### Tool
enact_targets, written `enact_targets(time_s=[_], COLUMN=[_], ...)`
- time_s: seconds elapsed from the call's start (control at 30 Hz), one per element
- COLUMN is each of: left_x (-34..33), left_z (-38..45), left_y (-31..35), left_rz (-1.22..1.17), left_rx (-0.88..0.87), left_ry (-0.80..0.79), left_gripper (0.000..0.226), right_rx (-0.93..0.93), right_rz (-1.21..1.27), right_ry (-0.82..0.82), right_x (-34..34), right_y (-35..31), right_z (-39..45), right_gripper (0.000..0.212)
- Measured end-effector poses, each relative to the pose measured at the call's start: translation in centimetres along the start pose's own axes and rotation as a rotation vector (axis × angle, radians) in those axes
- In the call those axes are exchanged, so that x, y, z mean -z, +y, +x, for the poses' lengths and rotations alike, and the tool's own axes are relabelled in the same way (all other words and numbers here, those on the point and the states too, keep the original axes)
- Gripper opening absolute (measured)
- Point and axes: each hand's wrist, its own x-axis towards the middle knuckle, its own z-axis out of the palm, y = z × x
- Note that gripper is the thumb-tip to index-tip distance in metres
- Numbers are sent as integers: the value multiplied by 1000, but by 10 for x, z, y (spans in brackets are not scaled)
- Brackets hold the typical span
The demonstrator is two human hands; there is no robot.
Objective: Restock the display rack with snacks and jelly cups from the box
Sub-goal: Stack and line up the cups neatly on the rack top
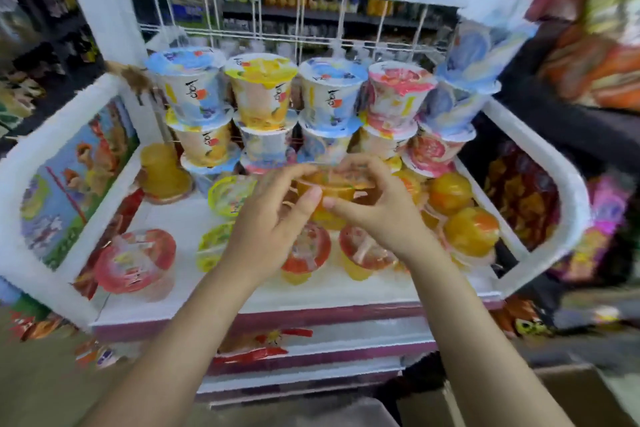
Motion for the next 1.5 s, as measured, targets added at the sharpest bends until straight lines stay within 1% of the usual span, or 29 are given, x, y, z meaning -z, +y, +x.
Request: enact_targets(time_s=[0.07,0.13,0.2,0.23,0.3,0.4,0.47,0.53,0.67,0.77,0.87,0.97,1.03,1.17,1.27,1.33,1.4,1.5], left_x=[-30,-60,-83,-92,-103,-112,-117,-119,-119,-116,-114,-116,-115,-114,-112,-107,-95,-63], left_z=[7,11,15,18,22,14,6,3,1,-4,-3,-2,-3,-3,0,2,4,6], left_y=[10,22,28,29,21,6,1,-1,0,-2,-1,2,3,3,6,10,16,18], left_rz=[-68,-184,-196,-141,78,453,564,579,555,569,620,653,644,654,661,632,533,433], left_rx=[6,37,13,-7,-65,-116,-89,-86,-107,-75,-71,-75,-76,-88,-82,-83,-73,-85], left_ry=[-101,-221,-284,-291,-286,-358,-414,-393,-315,-308,-320,-311,-307,-314,-358,-381,-317,-109], left_gripper=[47,47,45,47,54,63,65,65,60,61,59,55,54,54,59,61,58,47], right_rx=[-29,-50,-48,-50,-64,-102,-120,-134,-192,-224,-197,-129,-121,-111,-112,-103,-32,67], right_rz=[-48,-106,-162,-183,-186,-118,-166,-233,-396,-552,-722,-865,-903,-920,-921,-879,-765,-571], right_ry=[72,142,236,281,313,269,219,169,80,-77,-202,-207,-182,-163,-169,-156,-96,-17], right_x=[32,61,84,94,107,121,124,124,131,135,127,115,112,112,111,111,111,97], right_y=[9,19,31,38,48,54,54,52,53,48,44,52,56,58,58,55,48,30], right_z=[-13,-28,-40,-45,-52,-56,-56,-53,-45,-41,-44,-47,-46,-46,-48,-49,-47,-35], right_gripper=[45,47,47,49,60,82,91,90,78,76,72,68,68,69,71,71,64,44])
